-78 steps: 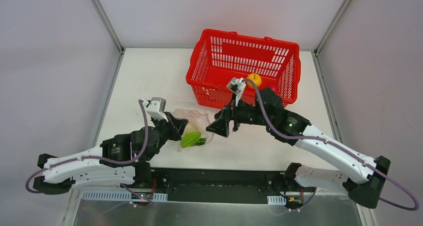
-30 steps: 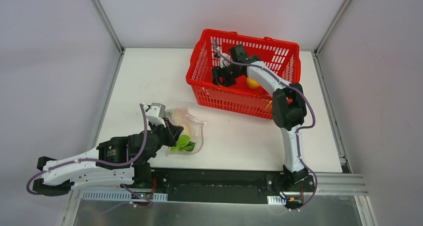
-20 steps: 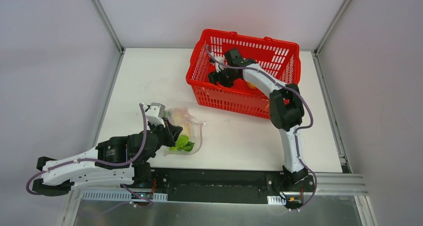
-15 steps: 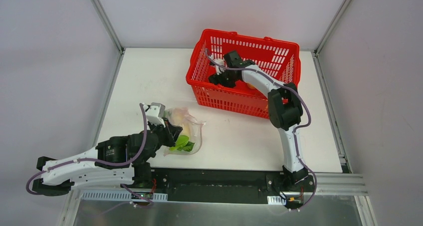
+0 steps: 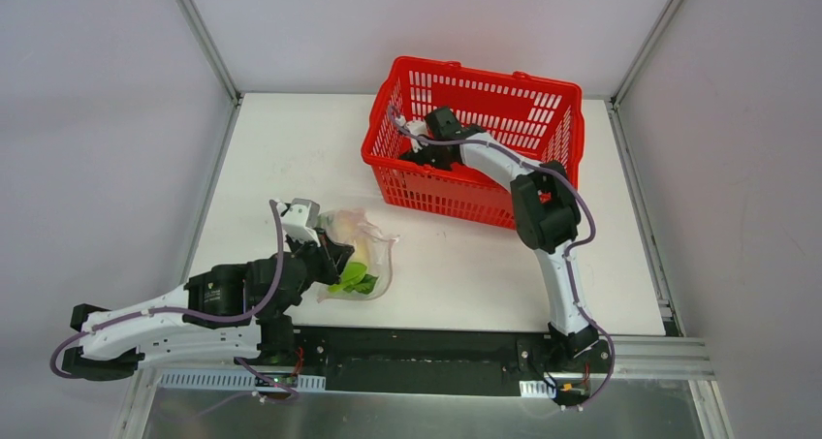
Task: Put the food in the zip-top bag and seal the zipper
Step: Pick up the fake vegetable from the bin.
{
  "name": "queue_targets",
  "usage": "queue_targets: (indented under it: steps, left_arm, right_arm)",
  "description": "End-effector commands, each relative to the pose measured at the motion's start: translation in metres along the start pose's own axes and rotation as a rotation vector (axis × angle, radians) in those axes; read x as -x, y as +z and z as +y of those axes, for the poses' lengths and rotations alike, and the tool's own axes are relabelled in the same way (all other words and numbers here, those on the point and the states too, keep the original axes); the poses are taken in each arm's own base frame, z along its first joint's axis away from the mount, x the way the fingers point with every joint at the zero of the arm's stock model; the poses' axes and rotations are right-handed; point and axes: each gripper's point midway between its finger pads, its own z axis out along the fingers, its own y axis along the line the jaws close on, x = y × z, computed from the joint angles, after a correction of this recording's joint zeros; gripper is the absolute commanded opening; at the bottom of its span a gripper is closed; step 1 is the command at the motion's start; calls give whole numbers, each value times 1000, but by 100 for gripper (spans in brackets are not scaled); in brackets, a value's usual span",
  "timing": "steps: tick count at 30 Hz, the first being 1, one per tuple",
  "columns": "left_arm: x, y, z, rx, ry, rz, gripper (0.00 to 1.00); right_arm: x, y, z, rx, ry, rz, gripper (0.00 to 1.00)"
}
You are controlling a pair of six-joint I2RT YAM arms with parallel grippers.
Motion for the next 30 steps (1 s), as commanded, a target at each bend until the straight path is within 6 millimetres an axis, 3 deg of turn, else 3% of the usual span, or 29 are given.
queue_targets:
  steps: [1, 4, 9, 13, 16, 30]
  left_arm:
    - [15, -4, -6, -26, -49, -48, 0]
    - [15, -5, -6, -35, -59, -47, 0]
    - [13, -4, -8, -44, -63, -40, 0]
    - [15, -5, -11, -60, -71, -45, 0]
    - [18, -8, -9, -56, -68, -45, 0]
    - [17, -7, -9, -47, -62, -37, 0]
  right_arm:
    - [12, 7, -5, -56, -16, -29, 81]
    - [16, 13, -10, -102, 12, -47, 77]
    - [19, 14, -21, -161, 76, -67, 59]
    - [19, 8, -13, -124, 89, -85, 51]
    - [22, 0, -13, -122, 121, -115, 37]
    - [22, -58, -35, -150, 330, -257, 26]
